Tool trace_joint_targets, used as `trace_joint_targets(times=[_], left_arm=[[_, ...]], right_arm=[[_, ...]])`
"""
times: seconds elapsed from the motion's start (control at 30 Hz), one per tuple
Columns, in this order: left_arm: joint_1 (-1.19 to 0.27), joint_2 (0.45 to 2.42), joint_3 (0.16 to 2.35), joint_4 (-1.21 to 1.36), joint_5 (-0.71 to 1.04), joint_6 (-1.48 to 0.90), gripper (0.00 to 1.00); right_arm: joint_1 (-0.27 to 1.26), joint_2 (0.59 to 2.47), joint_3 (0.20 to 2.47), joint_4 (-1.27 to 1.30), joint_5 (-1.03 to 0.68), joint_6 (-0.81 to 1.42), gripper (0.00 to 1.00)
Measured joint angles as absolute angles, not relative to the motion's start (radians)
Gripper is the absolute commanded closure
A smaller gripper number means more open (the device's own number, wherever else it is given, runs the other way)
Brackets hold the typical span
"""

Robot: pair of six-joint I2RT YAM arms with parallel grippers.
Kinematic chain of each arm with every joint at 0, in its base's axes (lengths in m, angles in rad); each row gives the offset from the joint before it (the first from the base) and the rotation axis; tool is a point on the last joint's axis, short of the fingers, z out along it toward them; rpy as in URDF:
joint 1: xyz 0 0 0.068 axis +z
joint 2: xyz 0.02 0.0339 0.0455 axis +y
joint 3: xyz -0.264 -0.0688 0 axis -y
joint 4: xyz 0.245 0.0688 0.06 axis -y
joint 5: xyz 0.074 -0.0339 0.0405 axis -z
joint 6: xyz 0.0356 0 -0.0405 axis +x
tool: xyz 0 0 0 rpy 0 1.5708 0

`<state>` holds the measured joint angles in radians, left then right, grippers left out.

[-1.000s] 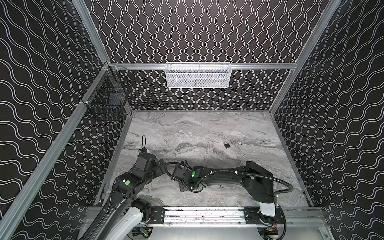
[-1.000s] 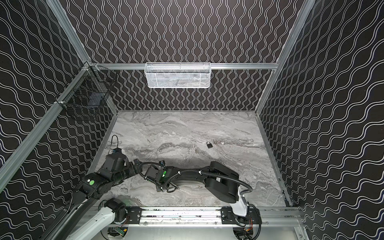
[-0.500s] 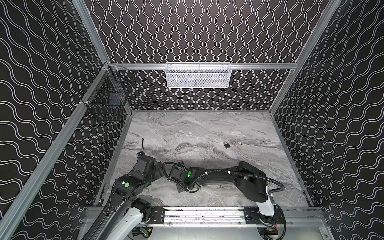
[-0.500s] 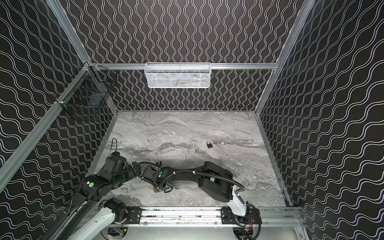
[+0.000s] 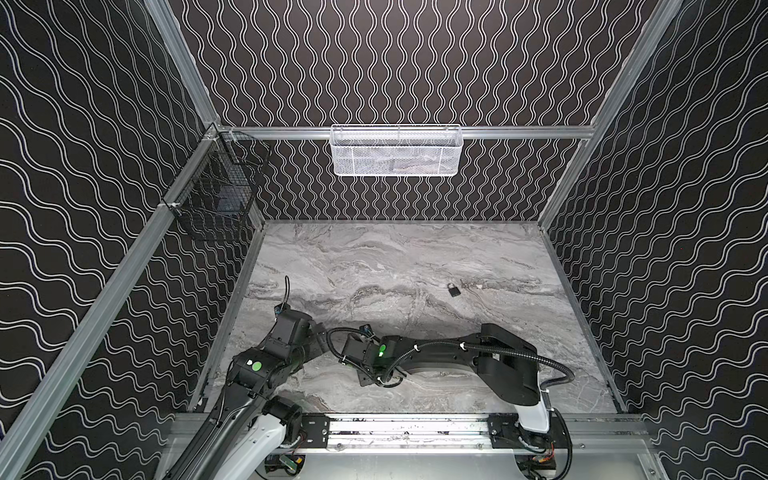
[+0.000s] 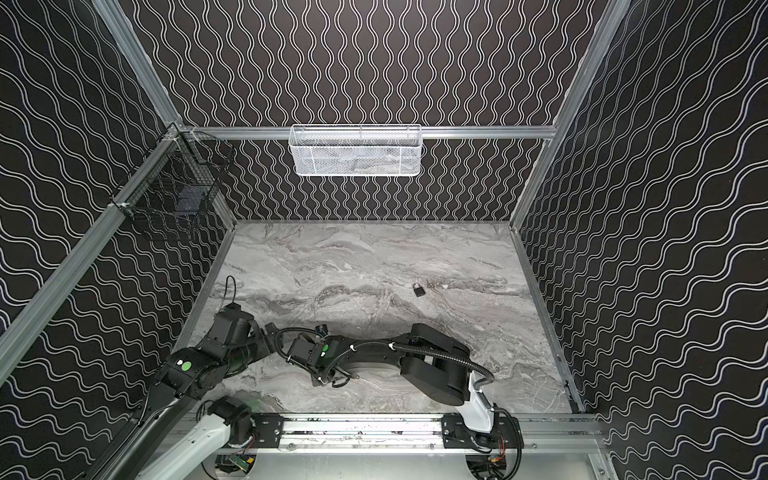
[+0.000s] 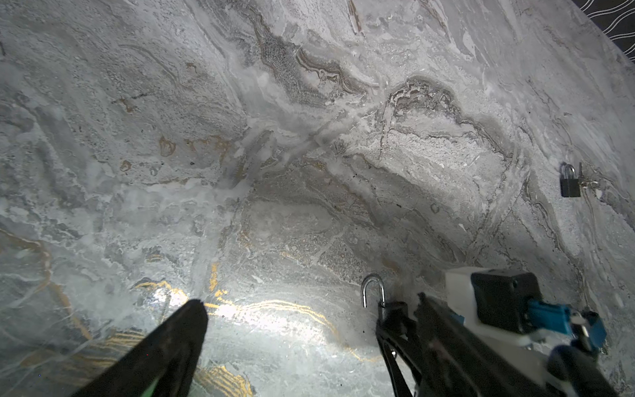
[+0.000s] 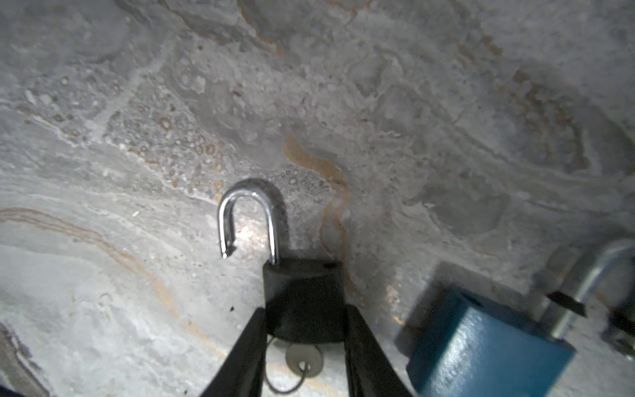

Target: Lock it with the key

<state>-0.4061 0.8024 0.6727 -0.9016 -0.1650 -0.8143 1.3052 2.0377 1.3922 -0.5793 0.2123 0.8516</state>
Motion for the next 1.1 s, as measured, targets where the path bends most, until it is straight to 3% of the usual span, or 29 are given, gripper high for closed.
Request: trace_joint_targets(times=[0.3, 0.67, 1.1], left_arm=[[-0.404, 0.815, 0.659, -0.888, -0.134, -0.812, 0.01], [-0.403, 0.838, 0.636, -0.854, -0.111, -0.805, 0.02], [-0.400, 0.871, 0.540, -0.624, 0.078, -0.780, 0.02]], right_arm=[[1.306, 2.040, 1.390, -0.559, 0.212, 0.817, 0.66], [1.305, 2.026, 1.365, -0.509, 0.212, 0.784, 0.82], [1.243, 1.809, 1.193, -0.422, 0.175, 0.766, 0.86]])
